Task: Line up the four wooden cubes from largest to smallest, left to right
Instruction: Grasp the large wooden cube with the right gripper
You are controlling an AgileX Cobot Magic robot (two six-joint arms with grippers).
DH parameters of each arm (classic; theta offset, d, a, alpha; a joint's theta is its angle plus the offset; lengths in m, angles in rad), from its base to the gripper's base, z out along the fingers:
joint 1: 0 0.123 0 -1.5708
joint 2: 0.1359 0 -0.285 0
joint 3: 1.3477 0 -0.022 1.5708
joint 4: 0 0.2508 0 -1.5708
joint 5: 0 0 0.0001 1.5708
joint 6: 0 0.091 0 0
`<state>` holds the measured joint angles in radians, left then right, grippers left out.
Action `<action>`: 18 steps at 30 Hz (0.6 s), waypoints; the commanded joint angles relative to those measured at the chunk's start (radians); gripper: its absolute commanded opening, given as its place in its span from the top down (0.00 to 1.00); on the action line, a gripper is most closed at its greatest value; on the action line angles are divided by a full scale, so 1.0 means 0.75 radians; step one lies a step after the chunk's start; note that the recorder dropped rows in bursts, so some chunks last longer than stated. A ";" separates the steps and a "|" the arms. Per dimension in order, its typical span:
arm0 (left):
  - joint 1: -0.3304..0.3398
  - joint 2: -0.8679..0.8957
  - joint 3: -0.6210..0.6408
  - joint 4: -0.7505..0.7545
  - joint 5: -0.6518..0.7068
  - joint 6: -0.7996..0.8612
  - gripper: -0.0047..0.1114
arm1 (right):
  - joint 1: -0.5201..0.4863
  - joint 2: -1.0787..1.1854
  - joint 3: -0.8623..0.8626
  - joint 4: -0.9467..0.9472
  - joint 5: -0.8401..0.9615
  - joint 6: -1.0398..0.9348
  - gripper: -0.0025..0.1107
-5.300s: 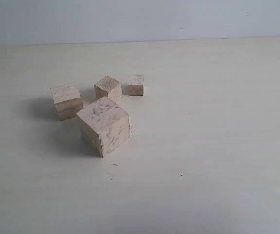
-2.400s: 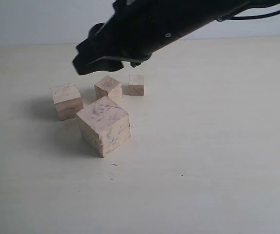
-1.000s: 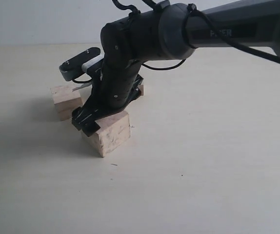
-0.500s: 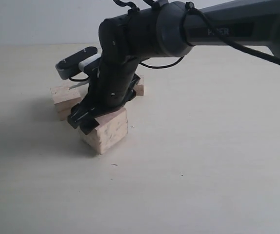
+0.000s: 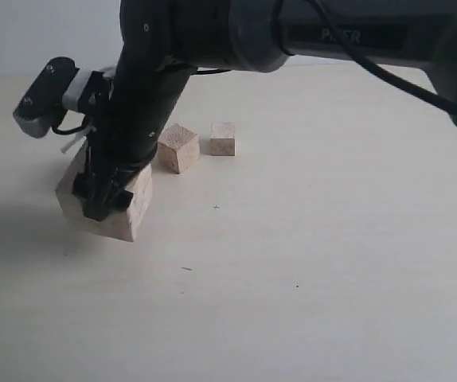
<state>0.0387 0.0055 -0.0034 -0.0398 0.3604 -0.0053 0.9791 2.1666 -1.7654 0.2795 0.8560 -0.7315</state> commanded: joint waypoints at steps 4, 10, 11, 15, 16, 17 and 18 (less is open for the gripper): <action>0.002 -0.007 0.005 -0.001 -0.010 -0.004 0.96 | -0.050 0.062 -0.013 -0.150 0.082 -0.443 0.98; 0.002 -0.007 0.005 -0.001 -0.010 -0.004 0.96 | -0.131 0.062 -0.013 -0.051 0.088 -0.635 0.98; 0.002 -0.007 0.005 -0.001 -0.010 -0.004 0.96 | -0.145 0.062 -0.013 0.003 0.088 -0.652 0.98; 0.002 -0.007 0.005 -0.001 -0.010 -0.004 0.96 | -0.193 0.062 -0.013 0.172 0.105 -0.777 0.98; 0.002 -0.007 0.005 -0.001 -0.010 -0.004 0.96 | -0.199 0.062 -0.013 0.190 0.105 -0.781 0.98; 0.002 -0.007 0.005 -0.001 -0.010 -0.004 0.96 | -0.199 0.064 -0.013 0.199 0.102 -0.781 0.98; 0.002 -0.007 0.005 -0.001 -0.010 -0.004 0.96 | -0.205 0.067 -0.013 0.203 0.102 -0.783 0.98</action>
<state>0.0387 0.0055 -0.0034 -0.0398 0.3604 -0.0053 0.8368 2.2215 -1.7654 0.3790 0.9350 -1.2904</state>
